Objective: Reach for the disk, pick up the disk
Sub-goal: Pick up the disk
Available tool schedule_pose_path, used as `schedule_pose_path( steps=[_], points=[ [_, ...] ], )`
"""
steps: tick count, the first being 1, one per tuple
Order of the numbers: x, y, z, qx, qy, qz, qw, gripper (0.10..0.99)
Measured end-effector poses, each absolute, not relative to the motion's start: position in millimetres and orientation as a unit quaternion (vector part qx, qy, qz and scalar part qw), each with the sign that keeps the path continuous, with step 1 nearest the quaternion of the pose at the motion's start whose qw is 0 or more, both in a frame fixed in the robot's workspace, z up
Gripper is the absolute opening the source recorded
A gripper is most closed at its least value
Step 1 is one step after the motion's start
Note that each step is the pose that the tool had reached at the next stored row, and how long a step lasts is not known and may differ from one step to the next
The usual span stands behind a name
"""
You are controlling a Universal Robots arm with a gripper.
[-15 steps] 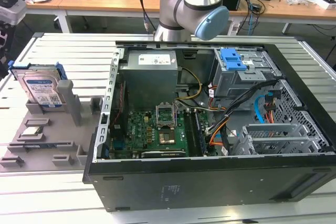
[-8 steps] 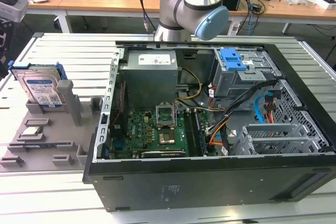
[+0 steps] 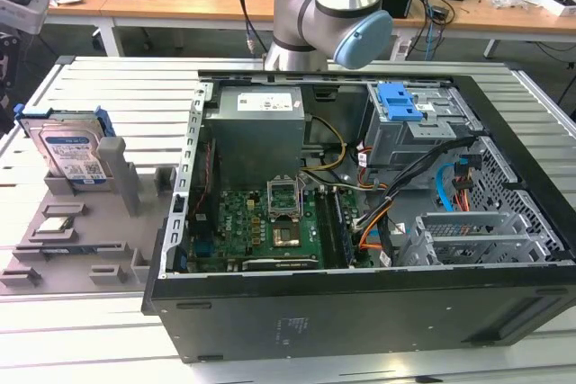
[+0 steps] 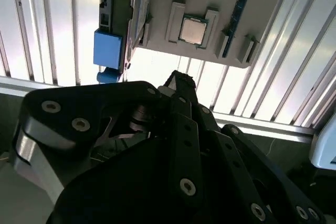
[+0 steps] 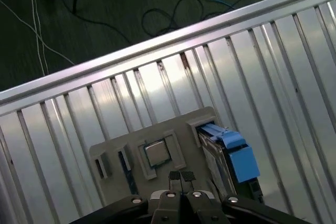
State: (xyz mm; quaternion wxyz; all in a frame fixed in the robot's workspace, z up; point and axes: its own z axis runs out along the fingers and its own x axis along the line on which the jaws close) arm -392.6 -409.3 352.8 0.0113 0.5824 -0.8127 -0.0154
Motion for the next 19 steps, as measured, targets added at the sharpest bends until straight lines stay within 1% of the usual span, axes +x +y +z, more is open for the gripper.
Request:
schedule_pose_path(
  steps=[19],
  points=[
    [-392.6, -409.3, 352.8, 0.687, -0.726, -0.014, 0.013, 0.106]
  ],
)
